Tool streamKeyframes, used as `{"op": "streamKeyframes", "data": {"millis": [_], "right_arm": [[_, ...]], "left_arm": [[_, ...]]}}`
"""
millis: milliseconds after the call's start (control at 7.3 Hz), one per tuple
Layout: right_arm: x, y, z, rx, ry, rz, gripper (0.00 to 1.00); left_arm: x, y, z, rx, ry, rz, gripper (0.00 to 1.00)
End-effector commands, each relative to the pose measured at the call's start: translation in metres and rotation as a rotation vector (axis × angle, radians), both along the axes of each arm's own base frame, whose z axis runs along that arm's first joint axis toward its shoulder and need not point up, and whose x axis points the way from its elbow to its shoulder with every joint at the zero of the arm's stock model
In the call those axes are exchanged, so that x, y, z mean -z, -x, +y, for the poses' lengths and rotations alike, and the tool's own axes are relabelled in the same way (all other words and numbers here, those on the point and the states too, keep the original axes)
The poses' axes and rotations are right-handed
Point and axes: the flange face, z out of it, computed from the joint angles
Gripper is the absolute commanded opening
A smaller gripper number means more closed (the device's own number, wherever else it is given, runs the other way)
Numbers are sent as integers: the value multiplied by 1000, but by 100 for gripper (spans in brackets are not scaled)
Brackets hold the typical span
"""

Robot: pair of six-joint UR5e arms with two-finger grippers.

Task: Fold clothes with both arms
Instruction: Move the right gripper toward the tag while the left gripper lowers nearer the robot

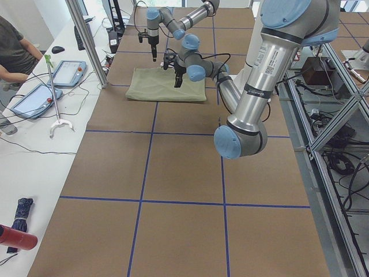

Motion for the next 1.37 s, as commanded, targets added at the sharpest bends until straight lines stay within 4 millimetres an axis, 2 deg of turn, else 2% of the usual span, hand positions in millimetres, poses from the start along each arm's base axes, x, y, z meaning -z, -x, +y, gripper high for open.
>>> {"op": "streamKeyframes", "data": {"millis": [0, 137, 274, 411, 548, 685, 822, 1233], "right_arm": [[3, -27, 69, -27, 61, -24, 100], [-1, -39, 115, -49, 109, -48, 100], [-5, -50, 151, -61, 148, -69, 100], [-9, -48, 172, -65, 180, -71, 100], [-11, -44, 180, -64, 191, -70, 100], [-12, -42, 183, -59, 188, -72, 100], [-13, -42, 186, -55, 189, -71, 100], [-11, -42, 187, -50, 188, -76, 100]], "left_arm": [[-42, -24, 51, -10, 119, 103, 100], [-46, -58, 84, 13, 159, 95, 100], [-50, -89, 110, 11, 221, 46, 100], [-38, -121, 138, -25, 270, -24, 100], [-20, -140, 138, 1, 271, -70, 100], [-18, -162, 131, 15, 274, -100, 100], [-30, -174, 128, 20, 279, -128, 100], [-41, -179, 120, 52, 267, -155, 99]]}}
